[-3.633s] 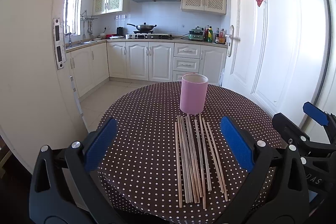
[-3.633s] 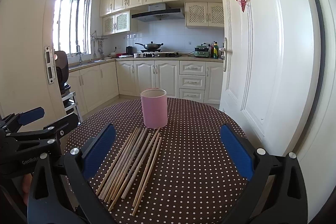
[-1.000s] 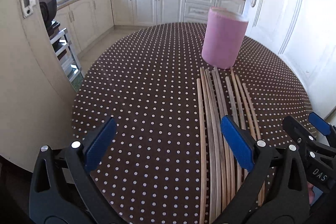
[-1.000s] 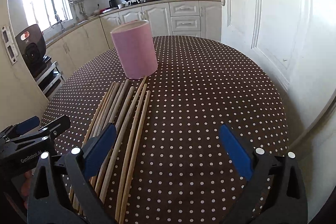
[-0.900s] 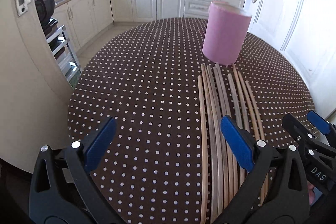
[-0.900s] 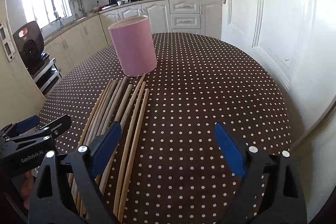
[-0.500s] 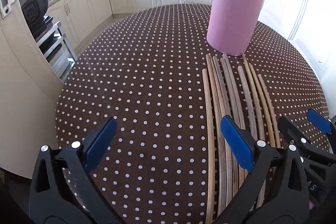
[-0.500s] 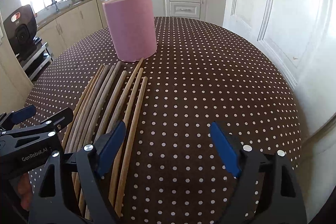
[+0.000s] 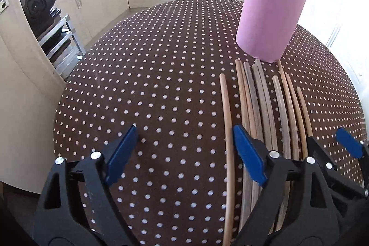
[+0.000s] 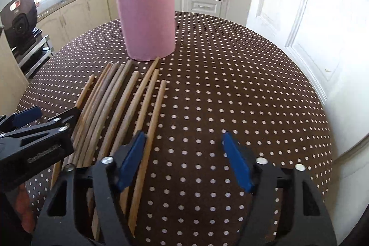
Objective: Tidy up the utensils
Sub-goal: 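Lower the left tool onto one wooden chopstick and close it while the right tool grasps another, then lift the held chopsticks with the left tool while the right tool lifts its chopstick toward the pink cup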
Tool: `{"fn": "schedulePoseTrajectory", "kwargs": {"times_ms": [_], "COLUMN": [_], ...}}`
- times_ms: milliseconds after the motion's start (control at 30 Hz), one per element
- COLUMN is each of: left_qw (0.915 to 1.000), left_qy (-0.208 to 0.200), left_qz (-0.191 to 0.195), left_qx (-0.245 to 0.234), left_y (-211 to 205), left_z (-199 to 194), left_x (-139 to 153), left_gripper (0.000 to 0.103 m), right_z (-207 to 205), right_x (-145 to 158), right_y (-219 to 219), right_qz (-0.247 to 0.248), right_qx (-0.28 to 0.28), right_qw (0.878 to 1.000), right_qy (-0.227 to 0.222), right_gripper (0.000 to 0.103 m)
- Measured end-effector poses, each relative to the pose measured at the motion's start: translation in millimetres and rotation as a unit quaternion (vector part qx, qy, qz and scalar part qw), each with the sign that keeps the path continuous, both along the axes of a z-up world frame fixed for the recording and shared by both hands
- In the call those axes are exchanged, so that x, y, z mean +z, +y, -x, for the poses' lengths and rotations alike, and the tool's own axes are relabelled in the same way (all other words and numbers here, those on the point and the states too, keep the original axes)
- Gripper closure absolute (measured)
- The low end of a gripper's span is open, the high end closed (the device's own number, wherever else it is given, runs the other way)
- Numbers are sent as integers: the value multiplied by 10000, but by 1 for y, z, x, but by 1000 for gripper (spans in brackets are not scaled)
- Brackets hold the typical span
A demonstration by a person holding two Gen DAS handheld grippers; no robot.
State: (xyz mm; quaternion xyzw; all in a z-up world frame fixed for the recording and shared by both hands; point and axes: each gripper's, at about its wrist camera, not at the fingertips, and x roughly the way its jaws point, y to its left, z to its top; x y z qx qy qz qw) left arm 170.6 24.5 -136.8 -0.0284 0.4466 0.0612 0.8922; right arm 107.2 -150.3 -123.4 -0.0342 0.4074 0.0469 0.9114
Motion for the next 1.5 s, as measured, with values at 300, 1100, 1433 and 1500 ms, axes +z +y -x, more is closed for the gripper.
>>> {"fn": "schedulePoseTrajectory", "kwargs": {"times_ms": [300, 1100, 1433, 1500], "left_qw": [9998, 9892, 9916, 9916], "left_qy": [-184, -509, -736, -771], "left_qz": [91, 1365, 966, 922], "left_qx": [33, -145, -455, -470], "left_y": [-5, 44, 23, 21], "left_z": [-3, -2, 6, 8], "left_x": [5, 2, 12, 14], "left_gripper": [58, 97, 97, 97], "right_z": [-8, -5, 3, 4], "right_x": [2, 9, 17, 20], "right_y": [18, 0, -12, -12], "right_qz": [48, -621, -804, -838], "right_qx": [444, 136, 87, 116], "right_qw": [9990, 9980, 9964, 9960], "right_qy": [75, -66, -257, -300], "right_gripper": [74, 99, 99, 99]}}
